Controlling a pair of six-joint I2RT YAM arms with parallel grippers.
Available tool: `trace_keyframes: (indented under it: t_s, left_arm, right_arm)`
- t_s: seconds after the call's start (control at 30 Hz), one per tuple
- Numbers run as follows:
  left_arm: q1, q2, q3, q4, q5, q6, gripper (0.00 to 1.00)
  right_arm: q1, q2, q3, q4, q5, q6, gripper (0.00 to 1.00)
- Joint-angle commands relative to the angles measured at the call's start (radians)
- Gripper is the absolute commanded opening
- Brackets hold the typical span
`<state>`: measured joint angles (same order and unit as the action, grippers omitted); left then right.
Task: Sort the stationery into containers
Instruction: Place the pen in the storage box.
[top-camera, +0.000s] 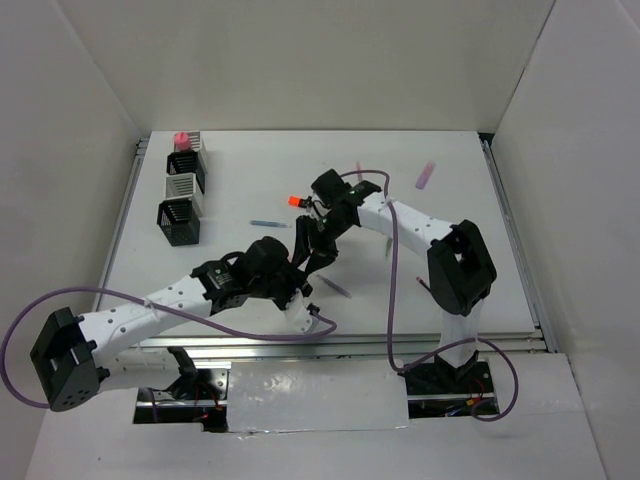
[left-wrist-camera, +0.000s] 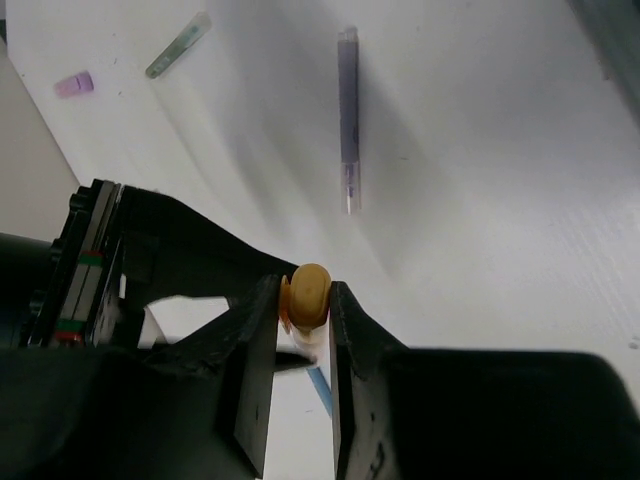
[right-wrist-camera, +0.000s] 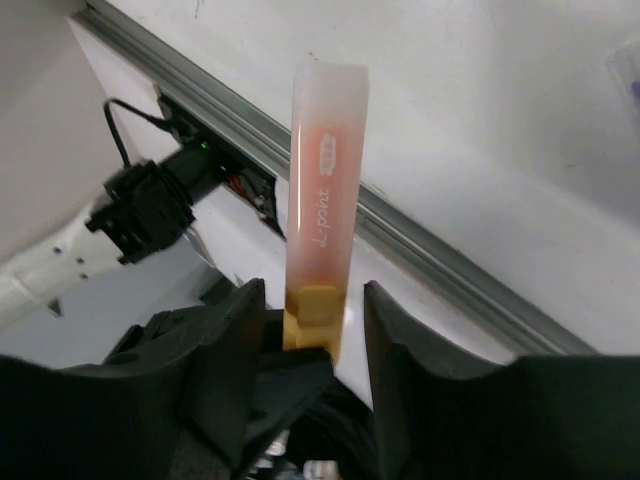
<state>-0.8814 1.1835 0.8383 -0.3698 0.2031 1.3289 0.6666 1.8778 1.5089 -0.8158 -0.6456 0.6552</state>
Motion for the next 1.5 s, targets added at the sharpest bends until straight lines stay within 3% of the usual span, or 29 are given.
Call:
trace_keyframes:
  t_s: [0.0,0.03,0.17,0.3,0.4,0.5,0.6,0.63,0.7,0.73,0.8,0.9,1.0,1.17,1.47]
  left_arm:
    - [-0.033,-0.051,0.045,-0.05,0.044,-0.085,0.0]
    - [-0.039,-0.059,0.048,-0.06,0.047,-0.106,0.0]
    - [-0.059,-0.111,0.05,-0.079,0.055,-0.171,0.0]
    - [-0.08,-0.154,0.064,-0.081,0.056,-0.295,0.0]
    - [-0.068,-0.171,0.105,-0.038,0.018,-0.576,0.0]
    - [0.039,-0.141,0.223,-0.046,0.057,-0.79,0.0]
    - [0.227,-0.093,0.33,-0.018,0.12,-1.099,0.0]
    - [0.34,-0.082,0.35,0.001,0.131,-1.156,0.0]
    - [0.464,-0.033,0.401,0.046,0.118,-1.311,0.0]
    - [0.584,-0.013,0.421,0.08,0.101,-1.376,0.0]
    - [0.706,0.074,0.493,0.095,0.056,-1.475,0.0]
    - [0.954,0.185,0.561,0.144,0.018,-1.536,0.0]
    - [1.082,0.252,0.571,0.303,0.056,-1.564,0.0]
    - [1.167,0.387,0.659,0.481,0.111,-1.558,0.0]
    - [1.159,0.577,0.771,0.536,0.105,-1.475,0.0]
  right_arm:
    - [-0.039,-0.078,-0.004,0.06,-0.025,-0.012,0.53]
    - [-0.051,-0.081,-0.004,0.061,-0.031,-0.028,0.67]
    - [-0.168,-0.104,0.014,0.058,0.009,-0.052,0.88]
    - [-0.307,-0.149,0.036,0.058,-0.044,-0.116,0.9]
    - [-0.44,-0.172,0.088,0.047,-0.133,-0.222,0.9]
    - [-0.562,-0.203,0.125,0.026,-0.26,-0.328,0.88]
    - [-0.712,-0.242,0.114,0.047,-0.342,-0.383,0.87]
    - [-0.761,-0.252,0.111,0.062,-0.324,-0.388,0.85]
    - [-0.788,-0.275,0.117,0.07,-0.258,-0.422,0.84]
    - [-0.798,-0.284,0.122,0.081,-0.17,-0.43,0.83]
    - [-0.795,-0.296,0.129,0.084,-0.068,-0.439,0.83]
    - [-0.788,-0.307,0.145,0.086,0.066,-0.433,0.82]
    - [-0.785,-0.328,0.096,0.127,0.095,-0.417,0.82]
    - [-0.763,-0.332,0.056,0.145,0.112,-0.402,0.82]
    - [-0.722,-0.341,0.037,0.185,0.216,-0.408,0.82]
